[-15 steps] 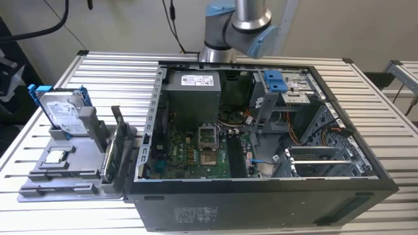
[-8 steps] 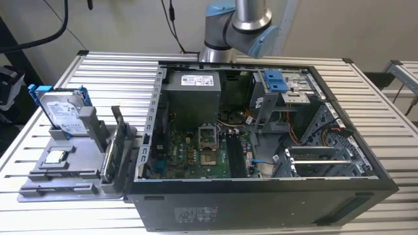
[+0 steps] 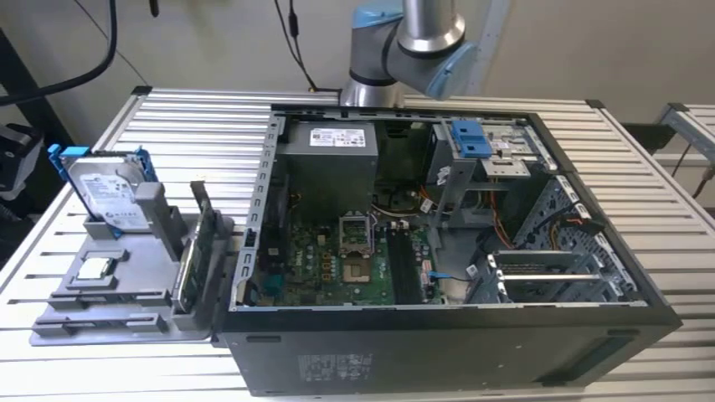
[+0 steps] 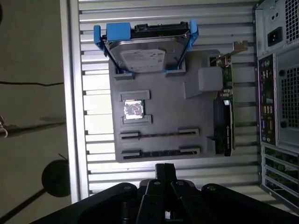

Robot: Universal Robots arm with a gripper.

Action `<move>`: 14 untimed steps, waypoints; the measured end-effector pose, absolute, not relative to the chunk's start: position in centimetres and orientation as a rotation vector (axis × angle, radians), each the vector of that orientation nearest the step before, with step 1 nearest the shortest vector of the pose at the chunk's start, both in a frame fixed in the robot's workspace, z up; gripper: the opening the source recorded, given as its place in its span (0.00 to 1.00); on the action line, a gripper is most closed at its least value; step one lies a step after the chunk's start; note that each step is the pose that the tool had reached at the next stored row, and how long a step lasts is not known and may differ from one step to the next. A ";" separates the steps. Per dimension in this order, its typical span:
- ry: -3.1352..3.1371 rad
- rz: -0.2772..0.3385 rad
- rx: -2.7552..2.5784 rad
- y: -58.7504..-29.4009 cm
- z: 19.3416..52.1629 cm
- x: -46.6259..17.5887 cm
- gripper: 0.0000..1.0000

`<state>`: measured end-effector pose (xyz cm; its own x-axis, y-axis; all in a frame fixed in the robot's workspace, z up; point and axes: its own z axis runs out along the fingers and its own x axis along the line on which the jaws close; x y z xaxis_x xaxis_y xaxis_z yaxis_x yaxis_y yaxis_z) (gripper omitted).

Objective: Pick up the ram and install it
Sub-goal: 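Reach for the ram, then pick up the ram and move it above insertion slot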

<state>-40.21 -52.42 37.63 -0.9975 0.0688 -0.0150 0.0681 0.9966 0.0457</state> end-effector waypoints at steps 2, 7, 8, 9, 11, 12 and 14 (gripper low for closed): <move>3.122 0.069 0.107 -52.5 37.5 -40.2 0.11; 3.122 0.069 0.107 -52.6 37.4 -40.2 0.11; 3.122 0.069 0.107 -52.6 37.4 -40.2 0.11; 3.122 0.069 0.107 -52.6 37.4 -40.2 0.11; 3.122 0.069 0.107 -52.6 37.4 -40.2 0.11; 3.123 0.069 0.107 -52.6 37.4 -40.2 0.11; 3.123 0.069 0.107 -52.6 37.4 -40.2 0.11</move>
<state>-40.18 -52.58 37.41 -0.9975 0.0685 -0.0150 0.0678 0.9967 0.0445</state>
